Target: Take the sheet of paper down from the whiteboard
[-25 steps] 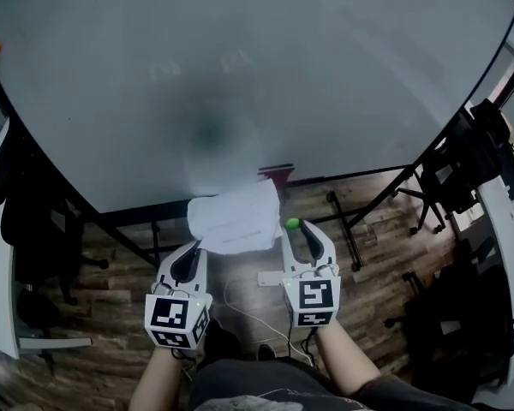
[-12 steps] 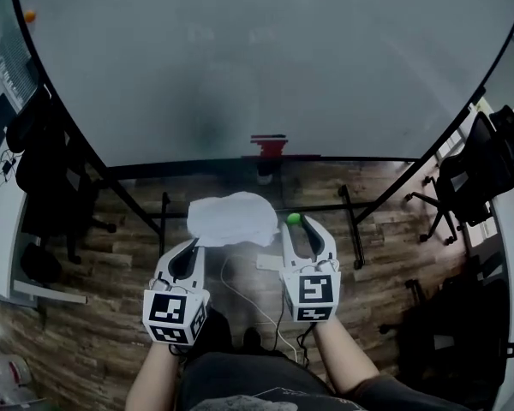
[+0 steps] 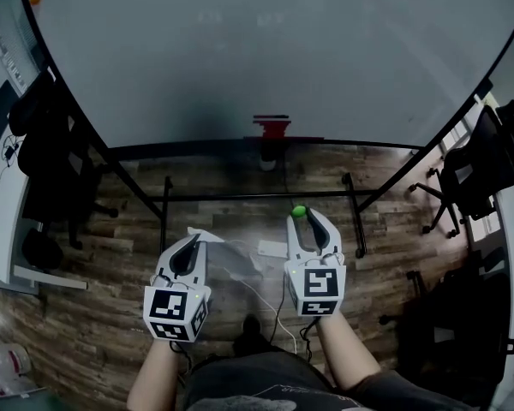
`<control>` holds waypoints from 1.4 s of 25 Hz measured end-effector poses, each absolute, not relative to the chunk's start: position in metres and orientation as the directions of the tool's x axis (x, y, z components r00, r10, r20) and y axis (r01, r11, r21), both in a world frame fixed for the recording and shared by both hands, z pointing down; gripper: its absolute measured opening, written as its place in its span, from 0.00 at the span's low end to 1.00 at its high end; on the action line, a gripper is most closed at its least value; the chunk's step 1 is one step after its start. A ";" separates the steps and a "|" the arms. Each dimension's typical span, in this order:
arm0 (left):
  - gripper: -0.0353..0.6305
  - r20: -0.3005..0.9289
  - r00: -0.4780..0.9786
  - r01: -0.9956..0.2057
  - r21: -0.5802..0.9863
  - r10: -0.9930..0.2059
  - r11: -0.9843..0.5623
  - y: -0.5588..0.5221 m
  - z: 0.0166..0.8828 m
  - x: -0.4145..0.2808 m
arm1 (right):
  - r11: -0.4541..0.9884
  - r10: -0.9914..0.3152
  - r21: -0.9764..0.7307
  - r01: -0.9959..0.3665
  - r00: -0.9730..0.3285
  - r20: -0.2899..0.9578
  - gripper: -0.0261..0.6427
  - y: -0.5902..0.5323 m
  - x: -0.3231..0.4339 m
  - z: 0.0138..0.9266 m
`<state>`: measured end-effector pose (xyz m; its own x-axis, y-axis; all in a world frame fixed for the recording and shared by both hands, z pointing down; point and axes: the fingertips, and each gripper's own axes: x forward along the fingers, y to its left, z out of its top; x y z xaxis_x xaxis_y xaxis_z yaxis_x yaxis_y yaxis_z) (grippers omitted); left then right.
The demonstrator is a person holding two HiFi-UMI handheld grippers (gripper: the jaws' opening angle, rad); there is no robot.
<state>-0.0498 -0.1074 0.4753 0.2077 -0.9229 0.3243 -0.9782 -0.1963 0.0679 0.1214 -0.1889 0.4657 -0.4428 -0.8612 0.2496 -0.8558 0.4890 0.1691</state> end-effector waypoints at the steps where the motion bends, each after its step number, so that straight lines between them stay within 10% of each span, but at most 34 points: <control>1: 0.07 0.327 0.212 -0.977 0.076 -0.921 -0.198 -0.103 0.479 -0.051 | 0.485 -0.863 0.171 -0.857 -0.438 0.253 0.22 -0.184 0.121 0.467; 35: 0.07 0.258 0.313 -0.950 0.075 -0.914 -0.303 0.091 0.445 -0.076 | 0.378 -0.916 0.233 -0.896 -0.326 0.232 0.22 0.057 0.105 0.437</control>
<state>-0.0760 0.0914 0.4455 0.3126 -0.9143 0.2577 -0.9499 -0.3035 0.0755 0.1055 0.0575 0.4368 -0.3257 -0.9165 0.2323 -0.8963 0.3775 0.2326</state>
